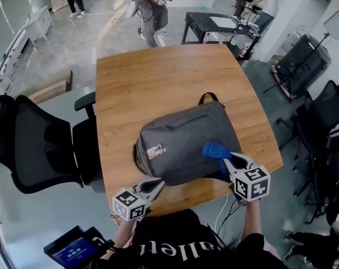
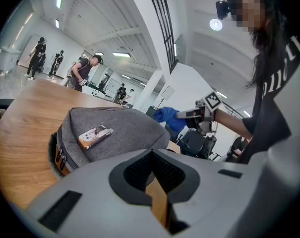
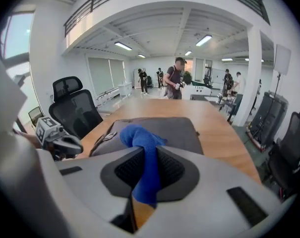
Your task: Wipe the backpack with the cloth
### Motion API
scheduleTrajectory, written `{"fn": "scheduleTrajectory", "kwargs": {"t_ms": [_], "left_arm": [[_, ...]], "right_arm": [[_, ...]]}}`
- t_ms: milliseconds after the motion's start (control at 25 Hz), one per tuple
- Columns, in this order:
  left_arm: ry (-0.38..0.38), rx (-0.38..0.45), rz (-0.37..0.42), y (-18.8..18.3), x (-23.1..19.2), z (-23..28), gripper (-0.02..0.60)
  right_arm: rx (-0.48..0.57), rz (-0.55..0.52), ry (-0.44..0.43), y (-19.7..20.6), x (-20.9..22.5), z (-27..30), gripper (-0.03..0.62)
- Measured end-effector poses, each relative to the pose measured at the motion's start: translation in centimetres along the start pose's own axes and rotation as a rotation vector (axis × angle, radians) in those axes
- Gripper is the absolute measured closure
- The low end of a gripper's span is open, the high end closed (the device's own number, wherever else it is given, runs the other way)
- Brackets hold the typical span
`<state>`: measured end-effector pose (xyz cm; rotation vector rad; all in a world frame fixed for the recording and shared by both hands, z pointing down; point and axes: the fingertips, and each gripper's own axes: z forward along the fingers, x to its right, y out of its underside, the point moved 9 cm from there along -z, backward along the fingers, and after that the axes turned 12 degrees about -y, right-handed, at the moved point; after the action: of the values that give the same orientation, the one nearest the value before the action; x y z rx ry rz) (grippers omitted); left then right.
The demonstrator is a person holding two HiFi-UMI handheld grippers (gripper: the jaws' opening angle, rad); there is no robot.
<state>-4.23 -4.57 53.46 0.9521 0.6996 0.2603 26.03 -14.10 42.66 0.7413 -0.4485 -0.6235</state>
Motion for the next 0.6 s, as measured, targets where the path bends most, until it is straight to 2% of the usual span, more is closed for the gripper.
{"fn": "scheduleTrajectory", "kwargs": {"t_ms": [120, 240, 400, 600], "left_arm": [[0.001, 0.002, -0.005, -0.2, 0.0, 0.1, 0.58], [-0.005, 0.001, -0.006, -0.3, 0.0, 0.1, 0.58], [-0.017, 0.001, -0.012, -0.3, -0.2, 0.2, 0.581], [-0.035, 0.01, -0.018, -0.3, -0.5, 0.1, 0.58]], "right_arm": [[-0.002, -0.119, 0.05, -4.7, 3.6, 1.5, 0.53], [-0.033, -0.188, 0.078, -8.7, 7.2, 4.4, 0.53], [-0.077, -0.193, 0.068, -12.6, 10.8, 9.3, 0.53], [-0.194, -0.203, 0.078, -13.5, 12.9, 14.3, 0.53]]}}
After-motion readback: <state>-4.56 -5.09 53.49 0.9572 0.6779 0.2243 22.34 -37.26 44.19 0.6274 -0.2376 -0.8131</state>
